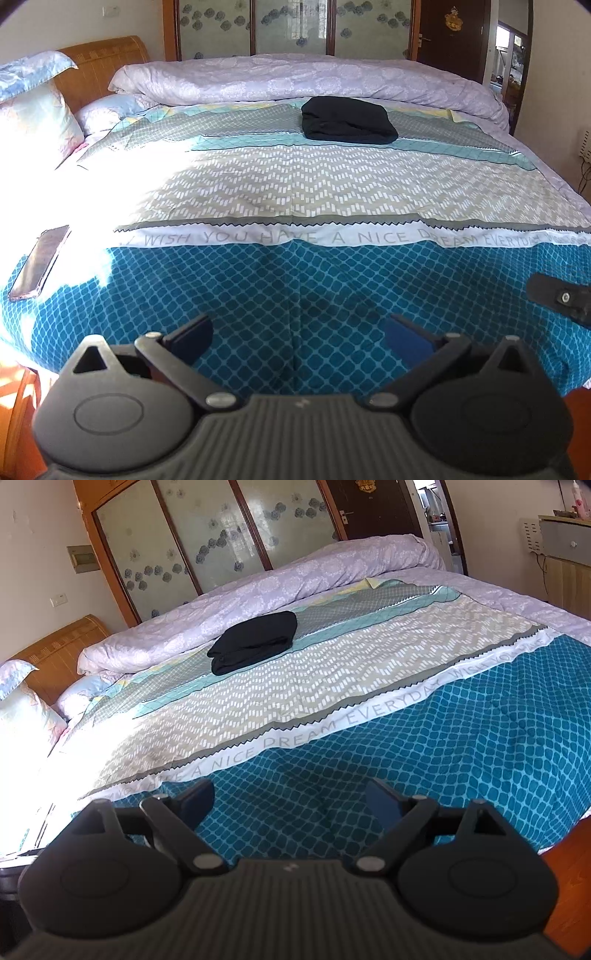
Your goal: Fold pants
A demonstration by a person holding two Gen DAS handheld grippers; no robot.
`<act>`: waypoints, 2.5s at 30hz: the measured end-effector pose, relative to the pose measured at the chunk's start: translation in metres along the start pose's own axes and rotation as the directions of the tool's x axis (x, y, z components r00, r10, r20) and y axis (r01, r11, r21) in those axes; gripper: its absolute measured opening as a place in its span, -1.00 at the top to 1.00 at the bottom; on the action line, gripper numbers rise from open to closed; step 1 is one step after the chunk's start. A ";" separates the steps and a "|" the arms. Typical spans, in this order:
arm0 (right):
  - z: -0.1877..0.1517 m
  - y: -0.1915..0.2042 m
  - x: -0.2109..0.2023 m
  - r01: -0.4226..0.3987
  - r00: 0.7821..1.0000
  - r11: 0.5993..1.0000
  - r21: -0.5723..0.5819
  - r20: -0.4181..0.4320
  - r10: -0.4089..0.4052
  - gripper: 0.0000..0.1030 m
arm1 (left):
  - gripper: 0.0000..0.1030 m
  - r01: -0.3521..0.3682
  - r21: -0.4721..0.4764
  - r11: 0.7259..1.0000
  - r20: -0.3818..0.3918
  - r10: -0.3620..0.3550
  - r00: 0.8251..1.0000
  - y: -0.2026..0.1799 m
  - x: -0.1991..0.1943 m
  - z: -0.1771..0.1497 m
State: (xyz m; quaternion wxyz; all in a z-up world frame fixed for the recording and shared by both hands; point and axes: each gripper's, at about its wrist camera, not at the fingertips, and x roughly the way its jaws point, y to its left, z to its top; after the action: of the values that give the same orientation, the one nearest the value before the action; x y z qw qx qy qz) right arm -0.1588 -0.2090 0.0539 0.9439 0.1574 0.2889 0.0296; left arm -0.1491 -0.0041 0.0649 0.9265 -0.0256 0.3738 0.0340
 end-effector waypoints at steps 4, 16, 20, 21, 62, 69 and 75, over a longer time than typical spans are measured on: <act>-0.001 -0.006 0.008 0.013 1.000 1.000 0.021 -0.018 -0.013 -0.77 | -1.00 -0.043 0.037 0.998 0.014 0.042 0.999 -0.004 0.004 -0.002; -0.001 -0.017 0.017 0.041 0.998 0.997 0.062 -0.040 -0.039 -0.77 | -1.00 -0.076 0.075 0.994 -0.010 0.077 0.997 0.002 0.018 -0.001; 0.000 -0.014 0.014 0.040 0.999 0.998 0.044 -0.024 -0.039 -0.77 | -1.00 -0.074 0.044 0.996 -0.017 0.074 0.997 0.007 0.016 0.003; 0.001 -0.014 0.013 0.040 0.999 0.998 0.041 -0.018 -0.039 -0.77 | -1.00 -0.072 0.039 0.997 -0.017 0.073 0.997 0.008 0.015 0.004; 0.001 -0.015 0.010 0.077 0.997 0.995 0.065 0.006 -0.078 -0.77 | -1.00 -0.135 0.084 0.987 0.049 0.131 0.990 0.008 0.006 0.013; 0.002 -0.016 0.009 0.079 0.997 0.994 0.069 0.013 -0.080 -0.77 | -1.00 -0.170 0.110 0.979 0.056 0.165 0.985 0.005 0.005 0.013; 0.002 -0.016 0.007 0.083 0.996 0.994 0.074 0.021 -0.084 -0.77 | -1.00 -0.167 0.110 0.980 0.034 0.164 0.986 0.006 0.007 0.013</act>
State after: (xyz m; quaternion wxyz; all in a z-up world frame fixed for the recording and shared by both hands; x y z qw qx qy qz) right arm -0.1521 -0.2236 0.0466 0.9414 0.1800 0.2845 -0.0225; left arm -0.1354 0.0036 0.0688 0.9251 0.0581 0.3642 0.0902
